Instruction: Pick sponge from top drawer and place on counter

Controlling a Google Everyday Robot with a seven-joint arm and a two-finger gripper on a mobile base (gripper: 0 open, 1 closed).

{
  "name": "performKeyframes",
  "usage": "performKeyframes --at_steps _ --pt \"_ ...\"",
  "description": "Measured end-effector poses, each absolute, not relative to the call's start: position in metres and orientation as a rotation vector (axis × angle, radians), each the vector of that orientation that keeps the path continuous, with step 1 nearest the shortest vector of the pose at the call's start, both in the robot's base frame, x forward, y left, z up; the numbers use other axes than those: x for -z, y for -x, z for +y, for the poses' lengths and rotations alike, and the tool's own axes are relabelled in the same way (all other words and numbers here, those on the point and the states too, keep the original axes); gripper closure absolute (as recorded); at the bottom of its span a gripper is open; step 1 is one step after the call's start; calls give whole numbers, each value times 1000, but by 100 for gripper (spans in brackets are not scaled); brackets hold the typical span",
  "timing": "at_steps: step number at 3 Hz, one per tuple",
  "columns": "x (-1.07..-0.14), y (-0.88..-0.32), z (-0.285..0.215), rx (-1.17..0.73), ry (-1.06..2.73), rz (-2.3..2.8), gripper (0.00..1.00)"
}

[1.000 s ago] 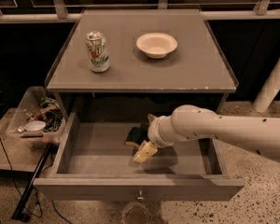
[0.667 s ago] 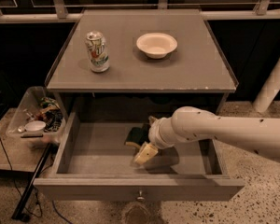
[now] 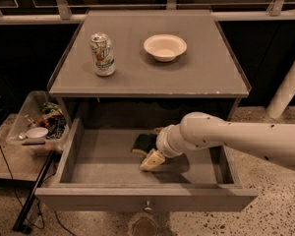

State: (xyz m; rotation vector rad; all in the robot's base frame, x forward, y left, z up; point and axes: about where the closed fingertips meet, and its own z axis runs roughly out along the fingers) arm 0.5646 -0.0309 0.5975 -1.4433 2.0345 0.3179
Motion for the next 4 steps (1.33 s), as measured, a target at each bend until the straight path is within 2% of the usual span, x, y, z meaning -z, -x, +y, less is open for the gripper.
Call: performKeyframes --at_steps 3,4 --pt "-597 -565 -31 -318 1443 2034 88" --pt "-597 -564 -31 -319 1445 2035 100"
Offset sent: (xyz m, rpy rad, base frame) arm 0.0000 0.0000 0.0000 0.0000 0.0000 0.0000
